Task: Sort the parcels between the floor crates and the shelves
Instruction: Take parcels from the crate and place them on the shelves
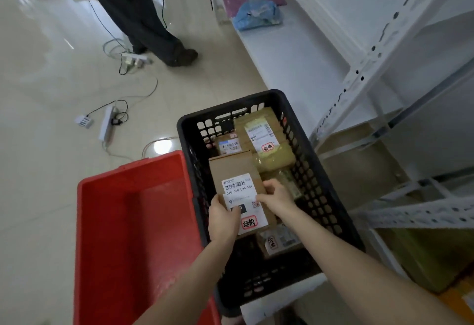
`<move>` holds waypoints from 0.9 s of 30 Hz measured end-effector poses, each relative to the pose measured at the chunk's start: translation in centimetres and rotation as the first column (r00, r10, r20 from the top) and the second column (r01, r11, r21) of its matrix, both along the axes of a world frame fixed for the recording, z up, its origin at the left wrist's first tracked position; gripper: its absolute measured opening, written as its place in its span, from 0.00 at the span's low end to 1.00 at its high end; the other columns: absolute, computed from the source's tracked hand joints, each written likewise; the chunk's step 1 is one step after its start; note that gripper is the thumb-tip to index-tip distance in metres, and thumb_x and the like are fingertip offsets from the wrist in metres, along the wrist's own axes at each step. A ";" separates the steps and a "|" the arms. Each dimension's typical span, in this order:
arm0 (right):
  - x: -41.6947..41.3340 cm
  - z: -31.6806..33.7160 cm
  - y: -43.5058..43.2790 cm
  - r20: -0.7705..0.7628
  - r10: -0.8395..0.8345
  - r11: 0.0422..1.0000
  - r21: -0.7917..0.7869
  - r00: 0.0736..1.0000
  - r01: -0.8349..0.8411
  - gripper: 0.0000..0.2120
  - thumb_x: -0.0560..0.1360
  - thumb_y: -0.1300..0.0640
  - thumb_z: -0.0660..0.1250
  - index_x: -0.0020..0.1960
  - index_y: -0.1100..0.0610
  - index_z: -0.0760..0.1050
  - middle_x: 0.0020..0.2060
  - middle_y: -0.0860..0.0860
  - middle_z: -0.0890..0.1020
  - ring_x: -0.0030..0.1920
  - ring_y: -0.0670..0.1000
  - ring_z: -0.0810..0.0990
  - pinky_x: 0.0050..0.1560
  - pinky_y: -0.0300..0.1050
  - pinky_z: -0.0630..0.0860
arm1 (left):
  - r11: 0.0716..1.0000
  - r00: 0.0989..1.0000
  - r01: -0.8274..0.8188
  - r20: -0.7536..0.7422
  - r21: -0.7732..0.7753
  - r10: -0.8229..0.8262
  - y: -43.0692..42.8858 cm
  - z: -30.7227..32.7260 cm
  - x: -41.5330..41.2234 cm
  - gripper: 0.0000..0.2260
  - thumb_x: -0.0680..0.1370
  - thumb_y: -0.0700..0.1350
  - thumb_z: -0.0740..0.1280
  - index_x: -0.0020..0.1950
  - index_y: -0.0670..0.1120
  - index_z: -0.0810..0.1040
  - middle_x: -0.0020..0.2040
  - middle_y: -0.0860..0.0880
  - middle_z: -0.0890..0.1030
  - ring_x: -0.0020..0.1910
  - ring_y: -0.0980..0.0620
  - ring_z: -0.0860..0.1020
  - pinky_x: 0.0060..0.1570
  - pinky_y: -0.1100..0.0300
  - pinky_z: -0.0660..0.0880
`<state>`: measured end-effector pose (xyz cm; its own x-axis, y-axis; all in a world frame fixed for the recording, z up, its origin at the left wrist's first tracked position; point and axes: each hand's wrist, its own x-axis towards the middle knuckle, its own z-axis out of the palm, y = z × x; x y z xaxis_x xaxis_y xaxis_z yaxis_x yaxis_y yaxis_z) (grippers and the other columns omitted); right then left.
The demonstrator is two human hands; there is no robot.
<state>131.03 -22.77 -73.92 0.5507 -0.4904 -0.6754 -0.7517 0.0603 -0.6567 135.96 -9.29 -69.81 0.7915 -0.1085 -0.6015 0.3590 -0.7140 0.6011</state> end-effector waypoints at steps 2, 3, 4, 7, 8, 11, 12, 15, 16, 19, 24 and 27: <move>-1.9 -0.8 -0.8 -0.084 0.046 0.998 -0.036 0.995 -0.050 0.13 0.69 0.56 0.73 0.51 0.52 0.73 0.50 0.51 0.80 0.48 0.51 0.79 0.50 0.46 0.76 | 1.000 0.999 -0.011 -0.045 0.018 0.012 -0.1 -1.0 -2.3 0.21 0.76 0.41 0.65 0.68 0.45 0.66 0.60 0.47 0.76 0.52 0.47 0.80 0.51 0.49 0.78; -2.9 -1.1 -1.4 -0.123 0.065 0.996 -0.045 0.990 -0.071 0.13 0.69 0.55 0.73 0.49 0.52 0.72 0.49 0.51 0.80 0.48 0.51 0.78 0.49 0.46 0.75 | 0.999 0.997 -0.028 -0.076 0.022 0.030 -0.3 -1.4 -3.6 0.21 0.76 0.42 0.66 0.68 0.45 0.65 0.60 0.47 0.77 0.51 0.47 0.80 0.50 0.49 0.78; -3.8 -1.3 -1.9 -0.157 0.081 0.995 -0.049 0.984 -0.090 0.13 0.69 0.54 0.73 0.49 0.52 0.72 0.49 0.51 0.79 0.48 0.52 0.78 0.49 0.46 0.75 | 0.998 0.993 -0.046 -0.104 0.030 0.049 -0.7 -1.7 -4.8 0.21 0.76 0.42 0.66 0.67 0.45 0.65 0.60 0.48 0.77 0.50 0.48 0.80 0.49 0.50 0.79; -5.8 -2.0 -3.1 -0.232 0.109 0.991 -0.054 0.967 -0.125 0.13 0.69 0.53 0.73 0.49 0.54 0.72 0.48 0.51 0.80 0.46 0.52 0.78 0.48 0.47 0.75 | 0.994 0.980 -0.091 -0.174 0.057 0.100 -2.0 -2.7 -7.7 0.19 0.77 0.43 0.65 0.66 0.46 0.65 0.56 0.49 0.78 0.46 0.51 0.80 0.41 0.56 0.79; -6.3 -2.2 -3.4 -0.260 0.124 0.988 -0.057 0.958 -0.144 0.14 0.69 0.52 0.72 0.50 0.54 0.72 0.48 0.52 0.80 0.45 0.51 0.78 0.47 0.47 0.75 | 0.994 0.975 -0.097 -0.194 0.056 0.106 -2.4 -3.1 -8.3 0.19 0.76 0.43 0.65 0.66 0.47 0.65 0.56 0.50 0.79 0.46 0.51 0.81 0.42 0.56 0.79; -7.1 -2.9 -4.2 -0.302 0.120 0.984 -0.088 0.946 -0.152 0.18 0.71 0.53 0.70 0.57 0.55 0.71 0.50 0.53 0.80 0.46 0.52 0.78 0.44 0.45 0.74 | 0.998 0.974 -0.070 -0.216 0.003 0.069 -3.8 -4.6 -8.7 0.20 0.75 0.42 0.66 0.65 0.46 0.66 0.57 0.49 0.79 0.51 0.49 0.81 0.50 0.52 0.79; -7.0 -3.2 -4.5 -0.291 0.104 0.985 -0.105 0.951 -0.140 0.20 0.71 0.55 0.69 0.61 0.56 0.71 0.52 0.54 0.80 0.48 0.53 0.79 0.45 0.45 0.74 | 0.998 0.972 -0.061 -0.227 -0.028 0.053 -4.4 -5.2 -8.3 0.19 0.75 0.41 0.66 0.65 0.45 0.67 0.57 0.48 0.79 0.53 0.48 0.80 0.52 0.50 0.78; -6.2 -3.7 -4.6 -0.266 0.166 0.953 -0.202 0.950 -0.224 0.26 0.72 0.56 0.68 0.68 0.54 0.68 0.61 0.55 0.75 0.55 0.56 0.77 0.49 0.45 0.75 | 0.996 0.948 -0.025 -0.319 -0.087 -0.004 -6.1 -6.8 -6.5 0.14 0.76 0.39 0.64 0.61 0.42 0.71 0.56 0.43 0.79 0.55 0.43 0.79 0.56 0.47 0.76; -6.0 -3.9 -4.3 -0.290 0.226 0.924 -0.238 0.930 -0.299 0.28 0.72 0.55 0.68 0.70 0.52 0.66 0.64 0.54 0.72 0.58 0.56 0.75 0.52 0.46 0.75 | 0.995 0.934 -0.007 -0.355 -0.100 -0.029 -6.5 -7.2 -6.1 0.13 0.76 0.38 0.63 0.60 0.41 0.72 0.56 0.41 0.79 0.55 0.41 0.78 0.56 0.46 0.75; -6.1 -4.5 -3.1 -0.393 0.412 0.818 -0.237 0.822 -0.524 0.35 0.73 0.51 0.67 0.76 0.48 0.55 0.74 0.51 0.56 0.70 0.57 0.64 0.62 0.52 0.73 | 0.989 0.917 0.044 -0.386 -0.141 -0.095 -6.8 -8.1 -5.8 0.12 0.74 0.35 0.61 0.57 0.40 0.73 0.55 0.38 0.78 0.53 0.41 0.78 0.49 0.51 0.74; -6.4 -5.1 -1.9 -0.466 0.468 0.757 -0.228 0.751 -0.613 0.33 0.75 0.54 0.66 0.75 0.46 0.53 0.75 0.53 0.50 0.74 0.57 0.54 0.67 0.52 0.64 | 0.963 0.913 0.121 -0.353 -0.241 -0.203 -7.4 -8.0 -5.2 0.18 0.73 0.32 0.59 0.62 0.41 0.71 0.53 0.40 0.79 0.47 0.49 0.79 0.39 0.57 0.77; -6.5 -5.4 -1.6 -0.462 0.443 0.758 -0.265 0.768 -0.596 0.32 0.75 0.57 0.66 0.74 0.45 0.56 0.74 0.55 0.50 0.74 0.58 0.53 0.67 0.51 0.63 | 0.949 0.900 0.173 -0.348 -0.263 -0.261 -7.7 -8.5 -4.8 0.21 0.73 0.31 0.59 0.66 0.42 0.70 0.55 0.39 0.78 0.39 0.53 0.79 0.31 0.62 0.77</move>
<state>124.55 -24.35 -79.31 0.5587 -0.4509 -0.6961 -0.7660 -0.6022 -0.2248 131.12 -17.04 -78.29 0.4539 -0.4157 -0.7881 0.4393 -0.6651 0.6039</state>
